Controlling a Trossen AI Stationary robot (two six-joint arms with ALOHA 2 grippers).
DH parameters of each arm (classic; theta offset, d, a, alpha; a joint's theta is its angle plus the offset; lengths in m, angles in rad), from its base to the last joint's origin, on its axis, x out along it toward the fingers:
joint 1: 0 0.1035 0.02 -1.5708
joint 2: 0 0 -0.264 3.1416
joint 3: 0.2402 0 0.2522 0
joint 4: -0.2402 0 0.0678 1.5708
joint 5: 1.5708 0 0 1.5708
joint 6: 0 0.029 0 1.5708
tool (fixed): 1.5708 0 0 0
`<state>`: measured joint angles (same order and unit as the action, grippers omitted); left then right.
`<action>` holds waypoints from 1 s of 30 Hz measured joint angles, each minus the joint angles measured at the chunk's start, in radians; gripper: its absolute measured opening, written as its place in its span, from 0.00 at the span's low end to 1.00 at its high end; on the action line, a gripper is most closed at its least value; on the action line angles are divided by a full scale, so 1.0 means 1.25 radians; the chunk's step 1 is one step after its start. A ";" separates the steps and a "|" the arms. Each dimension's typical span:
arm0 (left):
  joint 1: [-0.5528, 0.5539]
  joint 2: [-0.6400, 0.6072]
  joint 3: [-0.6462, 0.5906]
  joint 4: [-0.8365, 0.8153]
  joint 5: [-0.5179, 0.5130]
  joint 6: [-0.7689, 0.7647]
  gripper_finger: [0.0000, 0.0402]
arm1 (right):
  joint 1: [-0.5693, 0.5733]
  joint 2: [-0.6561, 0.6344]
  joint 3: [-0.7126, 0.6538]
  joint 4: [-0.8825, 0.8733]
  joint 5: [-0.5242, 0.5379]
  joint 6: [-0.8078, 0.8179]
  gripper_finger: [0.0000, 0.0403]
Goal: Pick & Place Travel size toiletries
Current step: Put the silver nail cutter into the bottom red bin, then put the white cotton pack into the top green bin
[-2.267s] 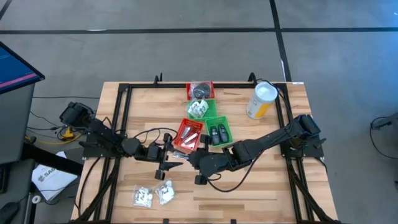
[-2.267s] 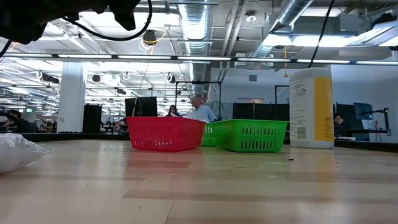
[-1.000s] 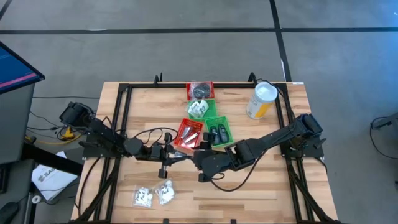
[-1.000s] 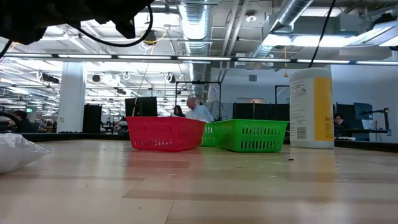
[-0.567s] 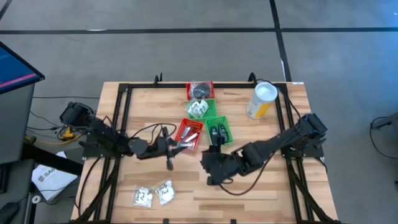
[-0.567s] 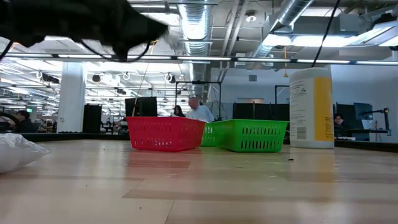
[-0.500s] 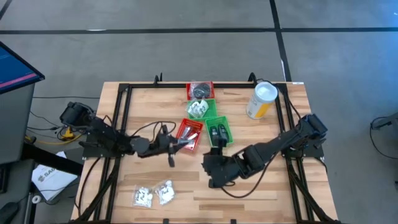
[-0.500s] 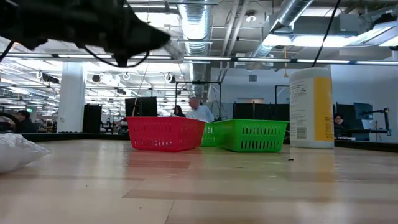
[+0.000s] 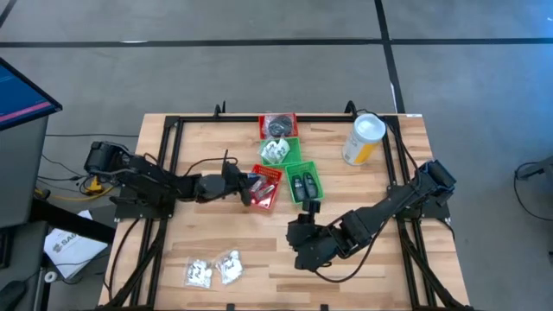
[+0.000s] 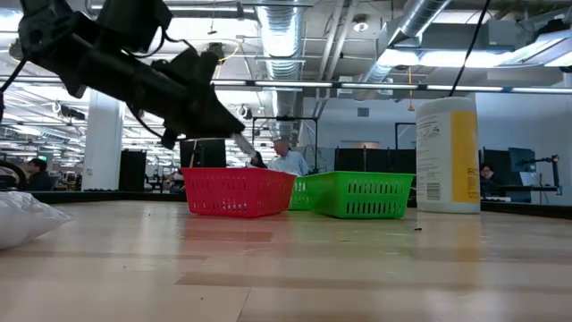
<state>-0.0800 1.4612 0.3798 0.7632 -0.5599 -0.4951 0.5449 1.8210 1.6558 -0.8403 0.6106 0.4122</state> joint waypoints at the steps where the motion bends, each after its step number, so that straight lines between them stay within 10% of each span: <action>1: 0.006 0.000 0.000 -0.008 0.007 -0.010 0.10 | 0.000 0.000 0.000 0.002 0.000 0.002 0.36; 17: 0.020 0.000 0.000 -0.025 0.064 -0.051 0.10 | 0.002 0.000 0.000 0.002 0.000 0.006 0.35; 30: 0.020 0.000 0.001 -0.024 0.064 -0.050 0.39 | 0.000 0.000 0.000 0.002 0.000 -0.001 0.34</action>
<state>-0.0547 1.4612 0.3805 0.7330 -0.4802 -0.5575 0.5449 1.8210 1.6562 -0.8376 0.6106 0.4115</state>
